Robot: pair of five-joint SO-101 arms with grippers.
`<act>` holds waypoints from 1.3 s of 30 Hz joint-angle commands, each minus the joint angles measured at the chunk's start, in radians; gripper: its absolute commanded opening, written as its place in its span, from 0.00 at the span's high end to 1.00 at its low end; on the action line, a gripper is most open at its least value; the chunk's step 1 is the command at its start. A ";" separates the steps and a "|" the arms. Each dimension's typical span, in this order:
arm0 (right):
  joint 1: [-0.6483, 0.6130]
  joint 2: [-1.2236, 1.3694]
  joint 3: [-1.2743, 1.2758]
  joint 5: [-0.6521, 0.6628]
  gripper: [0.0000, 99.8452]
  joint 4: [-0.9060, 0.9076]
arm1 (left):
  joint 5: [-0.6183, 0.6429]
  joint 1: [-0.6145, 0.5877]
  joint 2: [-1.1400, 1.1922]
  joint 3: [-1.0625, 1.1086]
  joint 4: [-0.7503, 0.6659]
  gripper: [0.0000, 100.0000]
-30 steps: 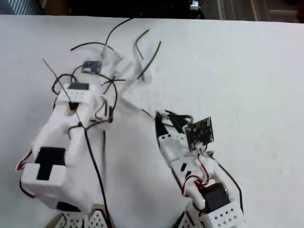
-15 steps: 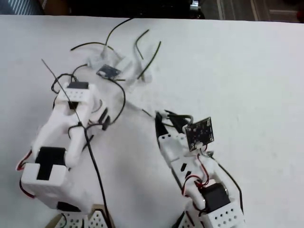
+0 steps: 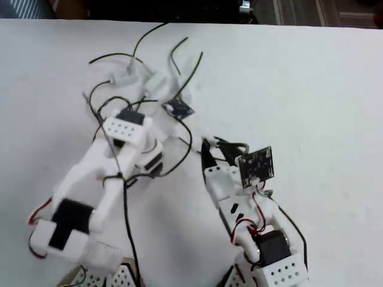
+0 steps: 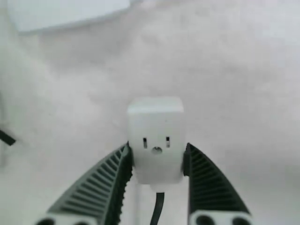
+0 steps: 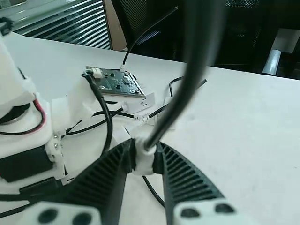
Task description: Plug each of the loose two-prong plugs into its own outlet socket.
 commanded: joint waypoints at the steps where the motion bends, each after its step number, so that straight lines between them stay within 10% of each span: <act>1: 0.012 0.001 -0.005 0.000 0.98 -0.024 | -0.012 0.025 -0.180 0.097 -0.061 0.84; 18: 0.012 0.001 -0.005 0.000 0.98 -0.024 | -0.095 0.030 -0.397 0.206 0.011 0.77; 27: 0.012 0.002 -0.005 0.000 0.98 -0.024 | -0.086 0.081 -0.386 0.440 -0.249 0.72; 39: 0.012 0.005 -0.005 0.000 0.98 -0.024 | -0.097 -0.140 0.173 -0.101 -0.054 0.71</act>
